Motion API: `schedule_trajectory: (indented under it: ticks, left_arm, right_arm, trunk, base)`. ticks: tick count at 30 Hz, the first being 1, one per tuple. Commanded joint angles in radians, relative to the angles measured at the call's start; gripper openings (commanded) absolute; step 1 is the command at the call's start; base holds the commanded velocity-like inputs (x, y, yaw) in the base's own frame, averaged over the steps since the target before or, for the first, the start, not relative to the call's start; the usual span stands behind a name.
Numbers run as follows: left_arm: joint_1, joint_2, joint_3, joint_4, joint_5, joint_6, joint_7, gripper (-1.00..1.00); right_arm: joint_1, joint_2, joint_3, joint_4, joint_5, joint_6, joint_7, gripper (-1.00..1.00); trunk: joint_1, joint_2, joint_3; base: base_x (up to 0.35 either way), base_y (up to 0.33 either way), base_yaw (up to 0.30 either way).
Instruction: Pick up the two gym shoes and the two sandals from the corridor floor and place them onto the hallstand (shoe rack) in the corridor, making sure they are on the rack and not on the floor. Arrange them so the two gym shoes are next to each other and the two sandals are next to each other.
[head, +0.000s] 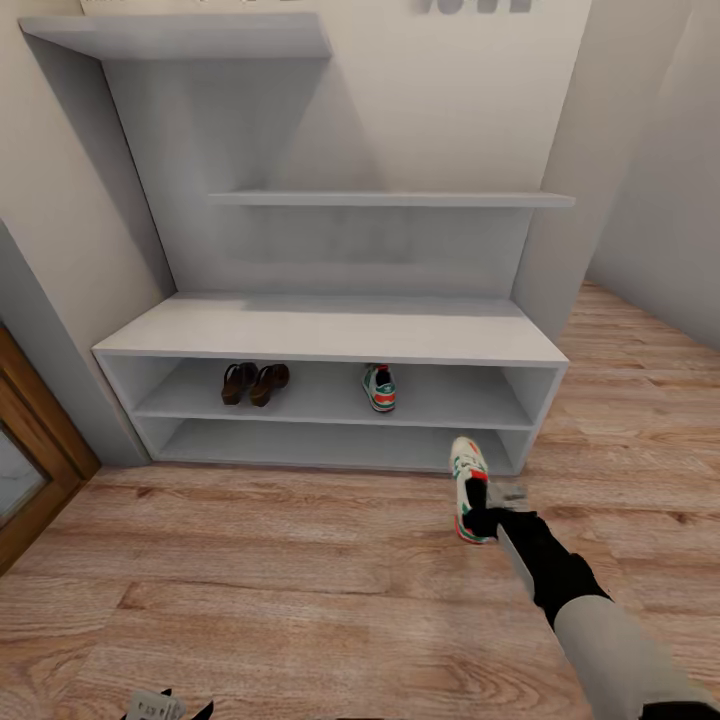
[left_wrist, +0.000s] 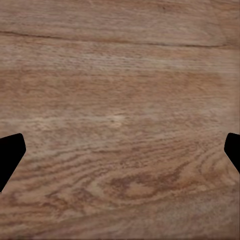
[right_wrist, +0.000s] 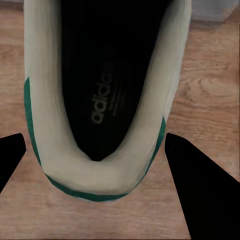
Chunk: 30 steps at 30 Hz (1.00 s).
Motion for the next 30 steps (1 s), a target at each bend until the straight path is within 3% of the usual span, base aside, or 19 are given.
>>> schedule_trajectory:
  ticks: [1,2,3,4,6,9,24,30]
  left_arm:
    - [-0.001,0.000,0.003,0.001,0.006,0.002,-0.009,1.00]
    - [-0.001,0.000,0.002,0.001,0.006,0.002,-0.010,1.00]
    - [-0.001,0.000,0.001,0.001,0.005,0.002,-0.010,1.00]
    - [-0.001,0.000,0.000,0.000,0.005,0.002,-0.010,1.00]
    - [-0.001,0.000,0.000,0.000,0.005,0.003,-0.010,1.00]
    - [0.001,-0.003,0.007,0.001,0.013,0.001,-0.007,1.00]
    - [0.001,0.000,0.007,0.001,0.017,0.002,-0.007,1.00]
    - [0.001,0.002,0.007,0.001,0.018,0.002,-0.007,1.00]
  right_arm:
    - [-0.025,-0.001,0.006,0.011,-0.005,0.031,0.002,-1.00]
    - [-0.092,-0.001,0.007,0.008,-0.005,0.078,0.012,-1.00]
    - [-0.120,0.000,0.024,-0.003,-0.005,0.106,0.014,-1.00]
    - [-0.126,0.000,0.098,-0.021,-0.004,0.134,0.014,-1.00]
    - [-0.127,0.000,0.133,-0.029,-0.004,0.148,0.014,-1.00]
    - [-0.136,0.013,0.139,-0.046,-0.006,0.130,0.008,-1.00]
    - [-0.136,0.017,0.146,-0.132,-0.001,0.085,0.013,-1.00]
    - [-0.136,0.017,0.176,-0.146,0.017,0.061,0.012,-1.00]
  trunk:
    - [0.000,0.000,-0.001]
    - [0.000,0.000,-0.001]
    - [0.000,0.000,-0.001]
    - [0.000,0.000,-0.001]
    - [0.000,0.000,-0.001]
    - [0.000,0.000,-0.001]
    - [0.000,0.000,-0.001]
    - [0.000,0.000,-0.001]
  base:
    - [0.000,0.000,0.000]
    - [0.000,0.000,0.000]
    - [0.000,0.000,0.000]
    - [0.000,0.000,0.000]
    - [0.000,0.000,0.000]
    - [0.000,0.000,0.000]
    - [0.000,0.000,0.000]
    - [0.000,0.000,0.000]
